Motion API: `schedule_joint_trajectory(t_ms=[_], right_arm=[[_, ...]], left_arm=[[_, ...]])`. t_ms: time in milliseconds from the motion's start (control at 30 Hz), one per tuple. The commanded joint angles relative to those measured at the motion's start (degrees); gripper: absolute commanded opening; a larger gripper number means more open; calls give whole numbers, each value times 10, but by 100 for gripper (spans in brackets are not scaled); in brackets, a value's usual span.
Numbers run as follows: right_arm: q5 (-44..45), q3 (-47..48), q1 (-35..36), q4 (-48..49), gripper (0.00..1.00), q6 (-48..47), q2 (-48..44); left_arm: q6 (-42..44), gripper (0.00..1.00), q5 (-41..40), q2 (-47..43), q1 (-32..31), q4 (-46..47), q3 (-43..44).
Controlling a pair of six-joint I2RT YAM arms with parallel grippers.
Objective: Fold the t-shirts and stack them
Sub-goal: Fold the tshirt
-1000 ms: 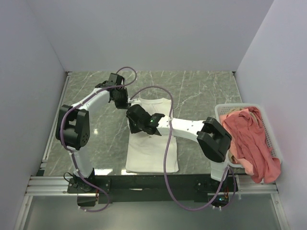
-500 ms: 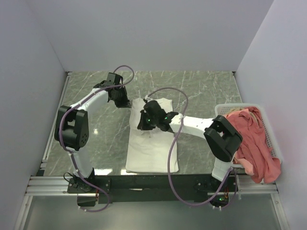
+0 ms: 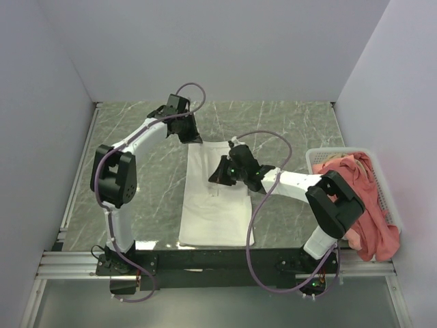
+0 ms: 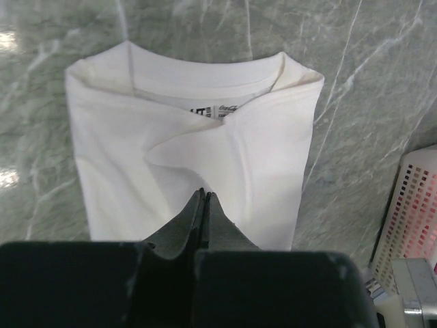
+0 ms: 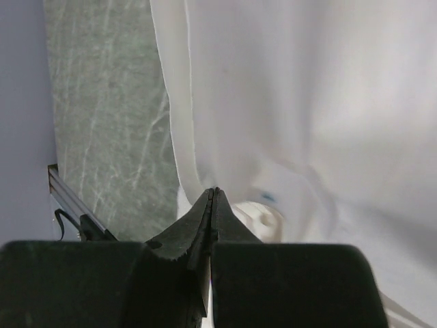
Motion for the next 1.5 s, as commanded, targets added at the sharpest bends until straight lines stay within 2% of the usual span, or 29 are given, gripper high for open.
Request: schedule_joint_trajectory(t_ms=[0, 333, 867, 1000, 1033, 1167, 1233, 1333, 1367, 1467], right_arm=[[21, -35, -20, 38, 0, 19, -51], [88, -99, -59, 18, 0, 12, -108], [159, -116, -89, -28, 0, -3, -90], [167, -113, -91, -36, 0, -4, -81], [172, -113, -92, -38, 0, -4, -82], [184, -107, -96, -59, 1, -4, -80], [189, -105, -98, -68, 2, -5, -90], [193, -105, -99, -71, 12, -16, -121], [188, -97, -99, -87, 20, -22, -127], [162, -66, -89, -100, 29, -44, -135]], left_arm=[[-18, 0, -5, 27, -13, 13, 39], [-40, 0, -25, 75, -49, 42, 82], [-47, 2, -25, 132, -64, 70, 126], [-35, 18, -18, 132, -64, 81, 124], [-32, 26, -16, 132, -64, 86, 122], [-17, 44, -25, 120, -64, 89, 123], [-13, 47, -33, 104, -64, 89, 114], [-13, 45, -58, 70, -64, 83, 82], [-17, 43, -65, 59, -64, 82, 70], [-29, 26, -73, 20, -64, 83, 23]])
